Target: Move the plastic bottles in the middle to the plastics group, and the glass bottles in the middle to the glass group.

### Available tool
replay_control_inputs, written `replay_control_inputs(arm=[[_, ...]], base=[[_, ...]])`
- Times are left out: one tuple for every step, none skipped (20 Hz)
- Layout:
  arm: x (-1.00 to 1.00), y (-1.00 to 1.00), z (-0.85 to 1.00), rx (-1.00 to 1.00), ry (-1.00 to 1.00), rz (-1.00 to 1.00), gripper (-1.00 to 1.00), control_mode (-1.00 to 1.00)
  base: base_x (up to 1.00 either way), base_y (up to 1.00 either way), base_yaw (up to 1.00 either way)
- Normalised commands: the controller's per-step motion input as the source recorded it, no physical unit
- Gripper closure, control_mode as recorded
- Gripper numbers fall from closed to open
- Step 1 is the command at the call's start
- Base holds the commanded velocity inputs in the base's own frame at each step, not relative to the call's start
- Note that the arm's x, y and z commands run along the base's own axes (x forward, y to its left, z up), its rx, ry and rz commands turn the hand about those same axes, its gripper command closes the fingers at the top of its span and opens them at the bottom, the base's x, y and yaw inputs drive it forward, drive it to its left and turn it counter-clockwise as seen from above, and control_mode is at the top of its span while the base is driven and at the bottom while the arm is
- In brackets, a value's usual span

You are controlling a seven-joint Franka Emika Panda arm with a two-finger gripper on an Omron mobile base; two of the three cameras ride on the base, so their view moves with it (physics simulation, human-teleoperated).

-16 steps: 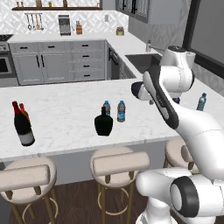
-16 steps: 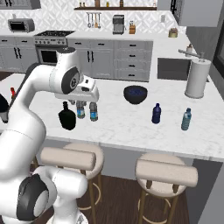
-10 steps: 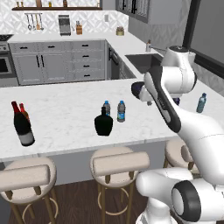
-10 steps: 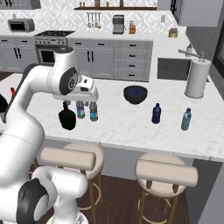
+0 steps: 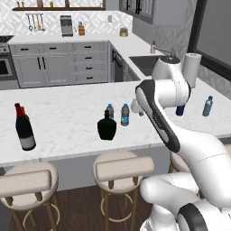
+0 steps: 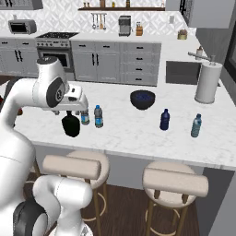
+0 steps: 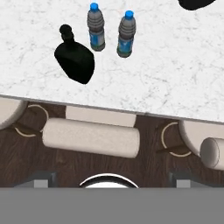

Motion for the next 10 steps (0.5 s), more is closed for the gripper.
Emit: replay_control_inputs(arm=[[0.26,0.61,-0.02,0.00,0.00,0.00,-1.00,-1.00],[0.36,0.56,-0.01,0.00,0.00,0.06,-1.00,-1.00],[0.44,0.53,-0.03,0.00,0.00,0.06,-1.00,-1.00],[0.52,0.47,-0.07,0.00,0.00,0.03,-1.00,-1.00],[0.60,0.42,-0.09,0.00,0.00,0.00,-1.00,-1.00],[0.62,0.33,-0.09,0.00,0.00,0.00,-1.00,-1.00],[0.63,0.17,-0.11,0.00,0.00,0.01,-1.00,-1.00],[0.61,0.05,-0.04,0.01,0.01,0.06,-1.00,-1.00],[0.59,0.01,-0.03,0.00,0.00,0.08,-1.00,-1.00],[0.63,0.02,-0.07,0.00,0.00,0.06,-1.00,-1.00]], base=[[0.00,0.00,0.00],[0.00,0.00,0.00],[0.00,0.00,0.00],[0.00,0.00,0.00],[0.00,0.00,0.00],[0.00,0.00,0.00],[0.00,0.00,0.00],[0.00,0.00,0.00],[0.00,0.00,0.00],[0.00,0.00,0.00]])
